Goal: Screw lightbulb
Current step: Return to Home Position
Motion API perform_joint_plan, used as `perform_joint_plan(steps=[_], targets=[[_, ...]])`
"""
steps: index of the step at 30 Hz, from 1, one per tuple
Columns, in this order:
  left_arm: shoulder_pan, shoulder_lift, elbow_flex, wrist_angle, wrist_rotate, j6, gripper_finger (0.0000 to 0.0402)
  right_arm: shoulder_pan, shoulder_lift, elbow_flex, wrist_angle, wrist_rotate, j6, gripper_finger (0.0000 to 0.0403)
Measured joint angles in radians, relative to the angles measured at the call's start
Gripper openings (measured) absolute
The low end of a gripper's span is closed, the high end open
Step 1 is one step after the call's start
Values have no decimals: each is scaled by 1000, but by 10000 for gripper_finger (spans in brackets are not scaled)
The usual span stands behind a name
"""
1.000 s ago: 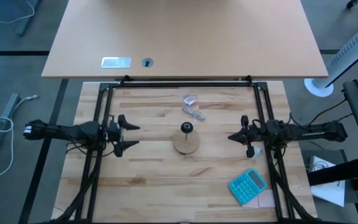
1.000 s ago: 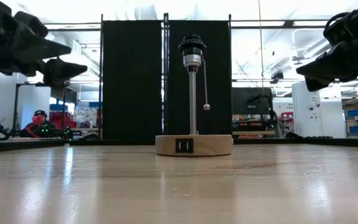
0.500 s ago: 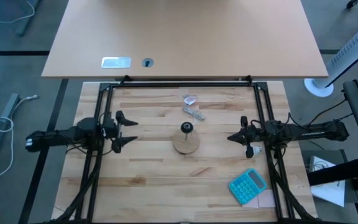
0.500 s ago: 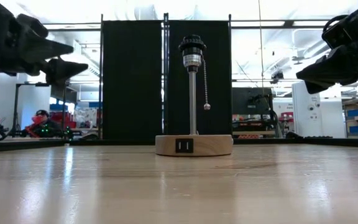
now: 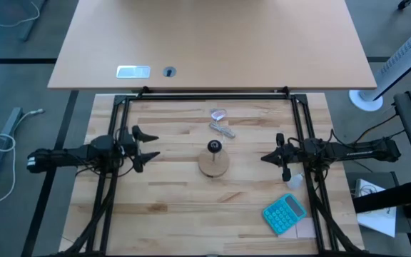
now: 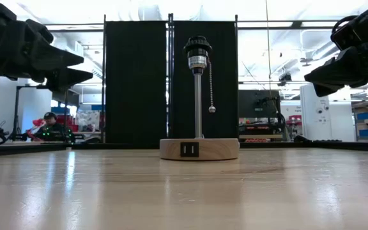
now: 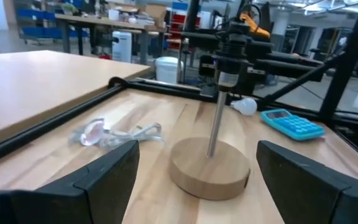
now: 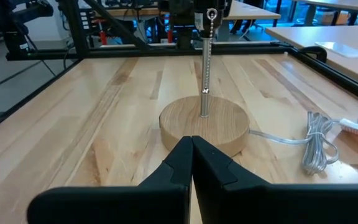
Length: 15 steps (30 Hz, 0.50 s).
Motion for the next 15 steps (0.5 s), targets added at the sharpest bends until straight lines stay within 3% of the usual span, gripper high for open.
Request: perform_joint_plan(steps=[15], targets=[[-28, -34, 0, -3, 18, 70, 316, 0, 1, 0, 0, 0, 0, 1]])
